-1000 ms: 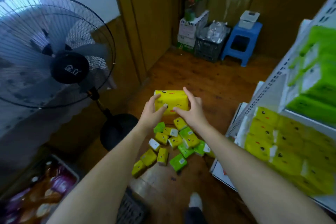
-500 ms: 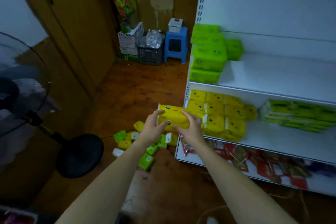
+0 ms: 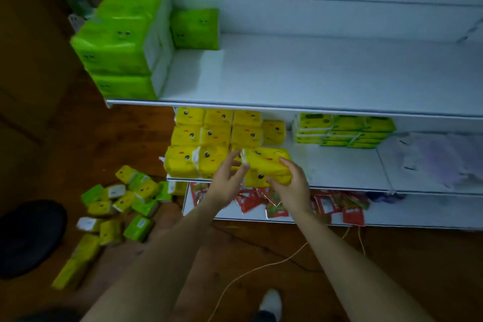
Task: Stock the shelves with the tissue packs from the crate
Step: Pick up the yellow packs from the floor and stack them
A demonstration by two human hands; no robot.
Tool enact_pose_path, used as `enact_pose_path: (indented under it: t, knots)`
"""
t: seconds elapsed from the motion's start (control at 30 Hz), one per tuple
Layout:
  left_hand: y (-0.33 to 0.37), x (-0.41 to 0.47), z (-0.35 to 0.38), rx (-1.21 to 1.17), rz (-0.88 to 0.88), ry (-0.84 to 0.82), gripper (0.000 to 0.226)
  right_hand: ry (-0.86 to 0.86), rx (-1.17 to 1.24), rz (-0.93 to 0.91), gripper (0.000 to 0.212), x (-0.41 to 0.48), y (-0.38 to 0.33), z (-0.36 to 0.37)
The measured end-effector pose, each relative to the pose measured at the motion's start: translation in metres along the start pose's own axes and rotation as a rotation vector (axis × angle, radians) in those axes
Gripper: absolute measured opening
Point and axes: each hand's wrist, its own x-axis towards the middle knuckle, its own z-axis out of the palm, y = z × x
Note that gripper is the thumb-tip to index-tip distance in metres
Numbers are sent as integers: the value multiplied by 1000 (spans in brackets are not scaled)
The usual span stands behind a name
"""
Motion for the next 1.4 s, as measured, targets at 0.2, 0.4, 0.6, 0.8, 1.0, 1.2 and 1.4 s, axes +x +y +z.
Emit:
enact_pose_path:
  t: [0.2,0.4,0.6,0.8,1.0,1.2,1.4]
  knots:
    - [-35,65,40,361,-56,-18,51,42,-25,28,54,71,66,-29]
    - [-86,148,45,794,13,-65,54,154,-10,-17,55,158,115,8]
    - [-115,203,63,1028,101,-145,58,250,-29,-128,56,237,143,55]
    - [-134,240,59,1091,140,-105,60,367,19,-109,55,283,163,67]
    - [-131,256,59,1118,178,-79,56,383,11,-126,51,288,171,46]
    - [-128,270,73,1063,118,-39,51,367,-7,-149,50,308,172,70]
    - [-128,275,79,1034,100,-5,50,323,-85,-76,53,319,188,97]
